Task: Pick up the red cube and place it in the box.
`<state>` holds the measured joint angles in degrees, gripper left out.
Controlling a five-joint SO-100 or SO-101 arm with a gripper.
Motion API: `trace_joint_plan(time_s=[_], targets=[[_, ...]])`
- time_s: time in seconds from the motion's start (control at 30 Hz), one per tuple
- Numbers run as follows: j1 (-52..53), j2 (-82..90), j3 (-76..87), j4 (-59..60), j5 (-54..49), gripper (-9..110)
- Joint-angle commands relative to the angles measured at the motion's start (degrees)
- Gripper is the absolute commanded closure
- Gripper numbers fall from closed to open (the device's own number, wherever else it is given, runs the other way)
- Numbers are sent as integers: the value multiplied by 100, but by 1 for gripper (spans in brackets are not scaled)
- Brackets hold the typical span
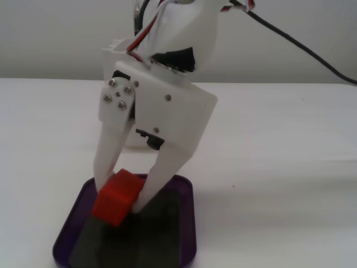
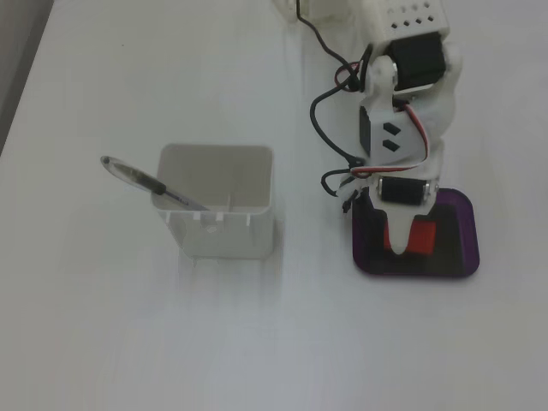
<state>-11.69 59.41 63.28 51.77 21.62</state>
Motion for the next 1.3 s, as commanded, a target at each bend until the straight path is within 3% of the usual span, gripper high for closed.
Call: trace_joint_plan(time_s=[0.0, 0.5, 0.83, 1.27], targets=[[-44, 158, -272, 255, -105, 102], [-475, 167, -272, 571, -747, 102], [-475, 176, -281, 844, -888, 81], [-483, 1099, -949, 2065, -1099, 80]])
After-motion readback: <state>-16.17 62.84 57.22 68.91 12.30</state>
